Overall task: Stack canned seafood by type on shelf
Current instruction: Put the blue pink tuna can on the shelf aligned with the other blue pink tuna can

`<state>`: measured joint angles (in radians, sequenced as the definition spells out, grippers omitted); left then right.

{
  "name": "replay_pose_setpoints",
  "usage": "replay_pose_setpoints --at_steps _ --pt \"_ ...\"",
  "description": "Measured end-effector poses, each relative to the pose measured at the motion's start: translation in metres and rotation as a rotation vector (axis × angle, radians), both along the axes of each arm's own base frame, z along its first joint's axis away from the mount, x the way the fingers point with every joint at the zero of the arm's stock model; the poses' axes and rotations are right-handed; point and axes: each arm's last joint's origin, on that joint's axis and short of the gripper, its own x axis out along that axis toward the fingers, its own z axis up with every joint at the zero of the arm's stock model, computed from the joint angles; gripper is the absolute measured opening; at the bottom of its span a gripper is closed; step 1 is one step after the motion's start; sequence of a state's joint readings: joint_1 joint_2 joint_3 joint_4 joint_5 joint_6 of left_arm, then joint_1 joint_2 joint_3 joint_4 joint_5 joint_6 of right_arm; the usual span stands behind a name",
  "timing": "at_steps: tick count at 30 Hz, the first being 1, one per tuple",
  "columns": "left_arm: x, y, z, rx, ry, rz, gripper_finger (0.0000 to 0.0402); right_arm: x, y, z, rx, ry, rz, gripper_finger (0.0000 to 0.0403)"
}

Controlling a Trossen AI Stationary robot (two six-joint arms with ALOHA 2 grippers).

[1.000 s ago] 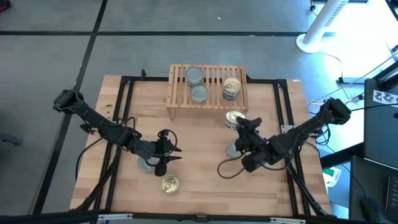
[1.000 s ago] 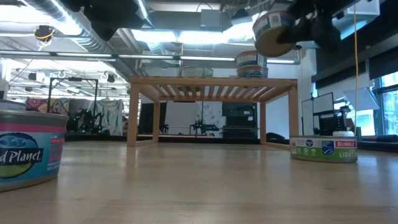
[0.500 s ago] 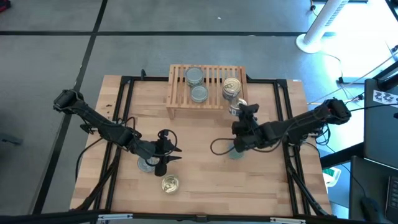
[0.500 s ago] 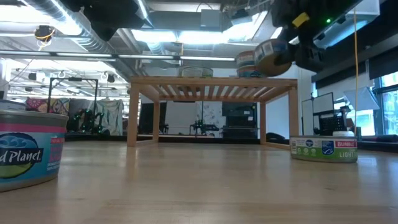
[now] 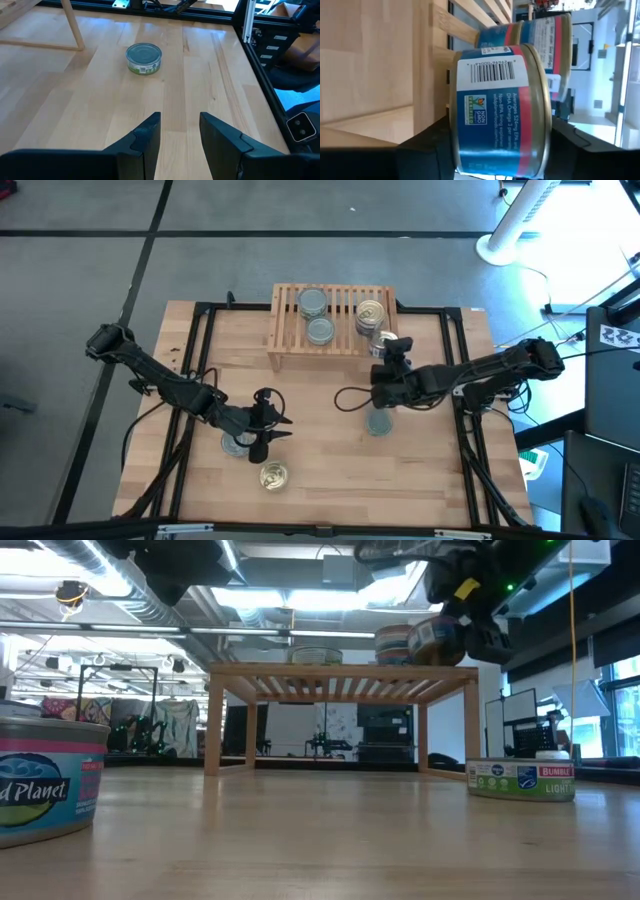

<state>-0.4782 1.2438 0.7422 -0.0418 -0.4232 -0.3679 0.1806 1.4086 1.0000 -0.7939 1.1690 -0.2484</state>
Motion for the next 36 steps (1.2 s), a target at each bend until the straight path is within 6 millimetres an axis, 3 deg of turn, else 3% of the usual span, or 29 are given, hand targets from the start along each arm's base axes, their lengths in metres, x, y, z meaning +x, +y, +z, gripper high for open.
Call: replay_pose_setpoints --at_steps 12,19,27,36 --pt "0.0 0.0 0.0 0.0 0.0 0.0 0.0131 0.014 -0.025 0.004 0.041 0.025 0.019 0.0185" --pt "0.0 0.0 0.0 0.0 0.001 0.0 0.0131 0.019 -0.041 0.005 0.091 0.02 0.029 0.0228" --pt "0.0 0.0 0.0 0.0 0.001 0.0 0.0131 0.022 -0.056 0.007 0.161 0.007 0.057 0.0235" --pt "0.0 0.0 0.0 0.001 0.001 0.0 0.0131 0.022 -0.057 0.007 0.16 -0.001 0.052 0.0236"
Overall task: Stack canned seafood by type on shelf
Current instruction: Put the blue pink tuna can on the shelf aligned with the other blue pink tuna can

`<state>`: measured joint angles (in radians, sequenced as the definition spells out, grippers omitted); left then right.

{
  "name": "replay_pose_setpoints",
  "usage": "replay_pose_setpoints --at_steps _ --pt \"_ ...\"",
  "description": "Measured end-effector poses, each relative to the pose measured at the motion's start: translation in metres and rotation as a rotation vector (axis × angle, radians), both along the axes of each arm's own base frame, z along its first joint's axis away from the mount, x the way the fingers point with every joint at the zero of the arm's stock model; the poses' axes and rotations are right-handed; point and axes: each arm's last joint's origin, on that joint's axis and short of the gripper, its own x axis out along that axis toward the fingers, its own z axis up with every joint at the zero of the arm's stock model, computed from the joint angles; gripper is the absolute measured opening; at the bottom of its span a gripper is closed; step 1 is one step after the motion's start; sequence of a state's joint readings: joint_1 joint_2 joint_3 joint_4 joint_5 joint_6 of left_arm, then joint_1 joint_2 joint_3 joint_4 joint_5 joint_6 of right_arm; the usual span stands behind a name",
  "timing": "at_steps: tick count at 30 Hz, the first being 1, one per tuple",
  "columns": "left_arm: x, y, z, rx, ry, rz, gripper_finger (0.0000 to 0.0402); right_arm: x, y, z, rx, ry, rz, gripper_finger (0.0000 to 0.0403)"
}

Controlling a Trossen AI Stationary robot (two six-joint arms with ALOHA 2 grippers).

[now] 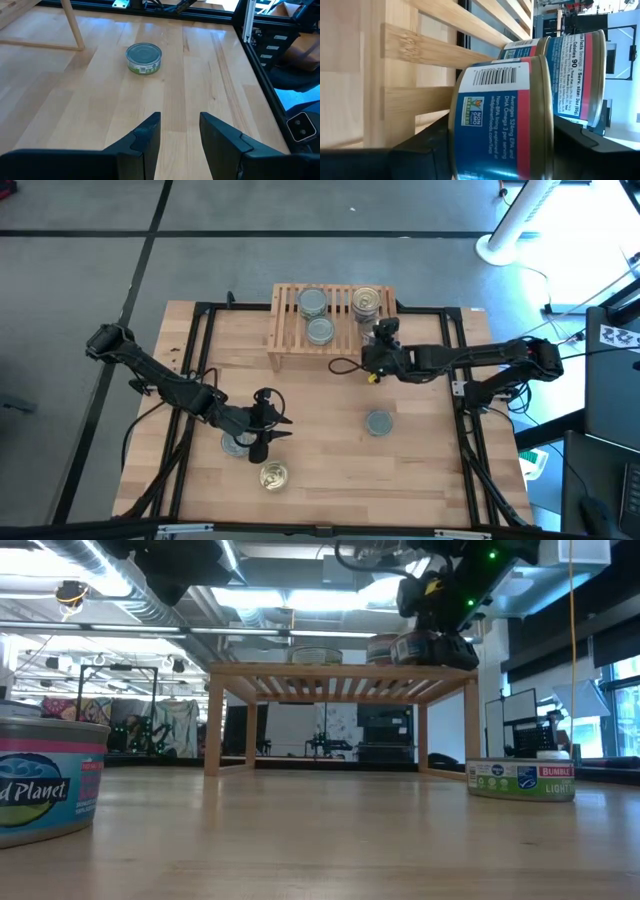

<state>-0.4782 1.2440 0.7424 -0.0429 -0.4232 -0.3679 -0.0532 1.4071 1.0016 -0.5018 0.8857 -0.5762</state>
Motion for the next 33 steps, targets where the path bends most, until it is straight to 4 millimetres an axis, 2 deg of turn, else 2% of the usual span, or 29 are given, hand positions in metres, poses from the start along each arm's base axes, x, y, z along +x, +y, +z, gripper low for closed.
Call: replay_pose_setpoints --at_steps 28,33 --pt "0.0 0.0 -0.0001 0.0 0.0 0.0 0.0131 0.0061 -0.0003 0.0031 0.034 -0.168 -0.053 0.0237" --pt "0.0 0.0001 -0.0001 0.0 0.0 0.0 0.0131 0.0083 -0.0004 -0.0012 0.043 -0.189 -0.083 0.0257"
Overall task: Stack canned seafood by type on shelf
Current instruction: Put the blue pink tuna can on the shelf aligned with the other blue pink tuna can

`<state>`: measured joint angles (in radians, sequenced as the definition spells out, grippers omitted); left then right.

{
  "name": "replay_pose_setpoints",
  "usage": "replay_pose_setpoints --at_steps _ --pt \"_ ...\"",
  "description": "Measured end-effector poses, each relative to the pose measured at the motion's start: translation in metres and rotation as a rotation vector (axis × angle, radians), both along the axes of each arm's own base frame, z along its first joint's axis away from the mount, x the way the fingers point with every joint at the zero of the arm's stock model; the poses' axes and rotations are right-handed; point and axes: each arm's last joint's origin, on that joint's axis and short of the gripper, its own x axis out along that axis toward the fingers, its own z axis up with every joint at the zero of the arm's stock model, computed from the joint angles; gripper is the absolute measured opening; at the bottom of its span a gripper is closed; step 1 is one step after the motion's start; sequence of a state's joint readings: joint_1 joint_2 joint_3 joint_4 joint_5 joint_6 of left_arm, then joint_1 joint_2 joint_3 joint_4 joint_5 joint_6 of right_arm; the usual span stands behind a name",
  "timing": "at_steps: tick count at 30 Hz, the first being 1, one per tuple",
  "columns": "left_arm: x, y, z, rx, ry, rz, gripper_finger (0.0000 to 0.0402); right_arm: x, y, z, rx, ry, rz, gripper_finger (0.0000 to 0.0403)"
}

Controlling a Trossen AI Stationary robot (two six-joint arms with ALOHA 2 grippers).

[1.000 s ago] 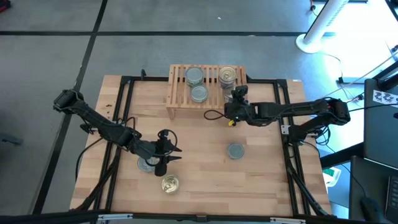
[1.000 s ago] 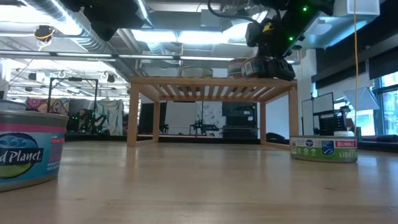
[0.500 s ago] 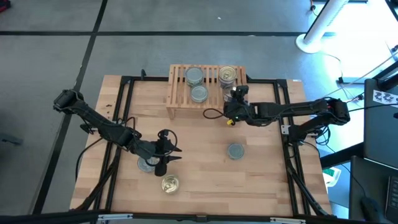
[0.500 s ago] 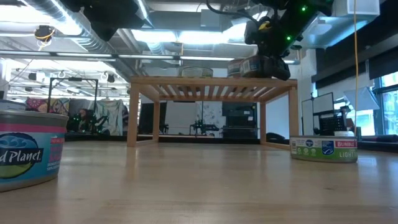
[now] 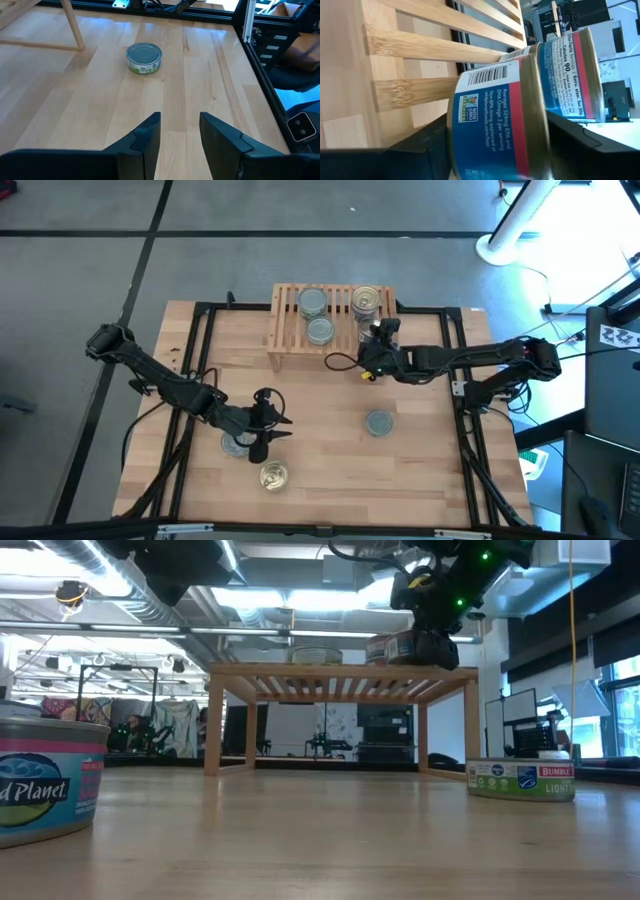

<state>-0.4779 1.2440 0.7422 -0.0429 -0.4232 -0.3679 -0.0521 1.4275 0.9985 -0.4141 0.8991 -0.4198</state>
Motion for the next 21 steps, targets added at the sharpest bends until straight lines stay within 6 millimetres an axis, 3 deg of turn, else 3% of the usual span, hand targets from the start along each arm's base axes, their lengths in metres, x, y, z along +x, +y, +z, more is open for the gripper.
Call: replay_pose_setpoints --at_steps 5,12,21 --pt "0.0 0.0 0.0 -0.002 0.0 0.001 0.0131 0.003 0.0 -0.004 -0.016 0.008 -0.019 0.0282" --pt "0.0 0.0 0.0 -0.014 -0.001 0.007 0.0131 0.003 0.0 -0.003 0.027 0.004 0.018 0.0286" --pt "0.0 0.0 0.0 -0.017 -0.001 0.009 0.0131 0.009 0.003 0.022 0.155 -0.003 0.091 0.0287"
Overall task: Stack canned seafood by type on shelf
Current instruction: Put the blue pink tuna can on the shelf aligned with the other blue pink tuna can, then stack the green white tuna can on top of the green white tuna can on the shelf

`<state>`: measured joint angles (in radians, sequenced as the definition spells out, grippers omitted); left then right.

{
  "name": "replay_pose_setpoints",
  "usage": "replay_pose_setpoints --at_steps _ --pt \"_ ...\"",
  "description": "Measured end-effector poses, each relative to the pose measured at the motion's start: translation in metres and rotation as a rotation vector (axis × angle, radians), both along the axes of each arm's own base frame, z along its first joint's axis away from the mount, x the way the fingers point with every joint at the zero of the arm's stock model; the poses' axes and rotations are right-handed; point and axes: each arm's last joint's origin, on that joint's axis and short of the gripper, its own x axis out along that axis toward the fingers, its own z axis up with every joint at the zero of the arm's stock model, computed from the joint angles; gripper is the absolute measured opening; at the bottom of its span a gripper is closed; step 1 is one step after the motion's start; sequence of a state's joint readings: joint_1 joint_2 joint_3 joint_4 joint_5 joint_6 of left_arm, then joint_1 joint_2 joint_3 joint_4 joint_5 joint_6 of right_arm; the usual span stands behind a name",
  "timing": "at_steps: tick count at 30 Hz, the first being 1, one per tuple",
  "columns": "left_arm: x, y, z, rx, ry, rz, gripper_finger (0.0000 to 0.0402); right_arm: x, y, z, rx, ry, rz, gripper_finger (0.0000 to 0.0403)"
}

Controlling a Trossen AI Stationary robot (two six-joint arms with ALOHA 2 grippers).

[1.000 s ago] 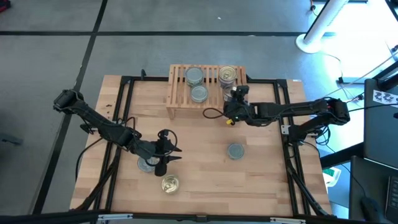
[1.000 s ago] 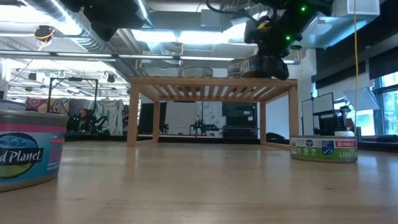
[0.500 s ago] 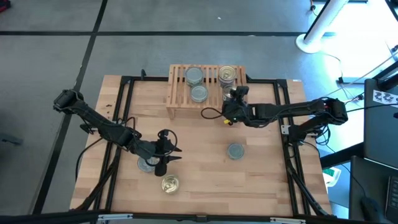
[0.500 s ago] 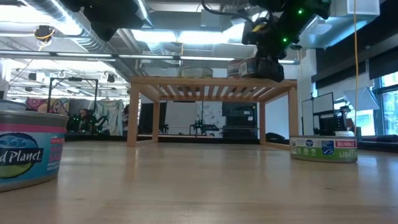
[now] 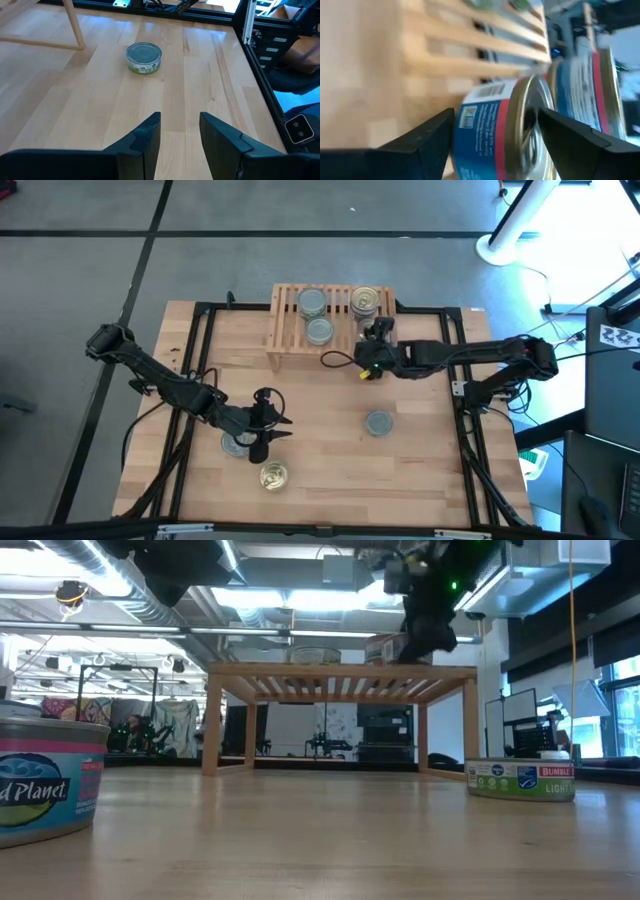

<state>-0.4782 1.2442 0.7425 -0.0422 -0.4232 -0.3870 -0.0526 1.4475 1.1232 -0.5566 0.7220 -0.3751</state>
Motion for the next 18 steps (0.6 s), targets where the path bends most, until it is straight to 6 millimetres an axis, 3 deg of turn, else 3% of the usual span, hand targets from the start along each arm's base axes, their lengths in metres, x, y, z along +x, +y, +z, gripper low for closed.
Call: replay_pose_setpoints --at_steps 10,18 --pt "0.0 0.0 0.0 0.0 0.0 0.0 0.0131 0.0 0.003 0.01 0.095 0.015 0.063 0.0287" --pt "0.0 0.0 0.0 0.0 0.0 0.0 0.0131 0.003 0.002 0.034 0.084 -0.036 0.061 0.0287"
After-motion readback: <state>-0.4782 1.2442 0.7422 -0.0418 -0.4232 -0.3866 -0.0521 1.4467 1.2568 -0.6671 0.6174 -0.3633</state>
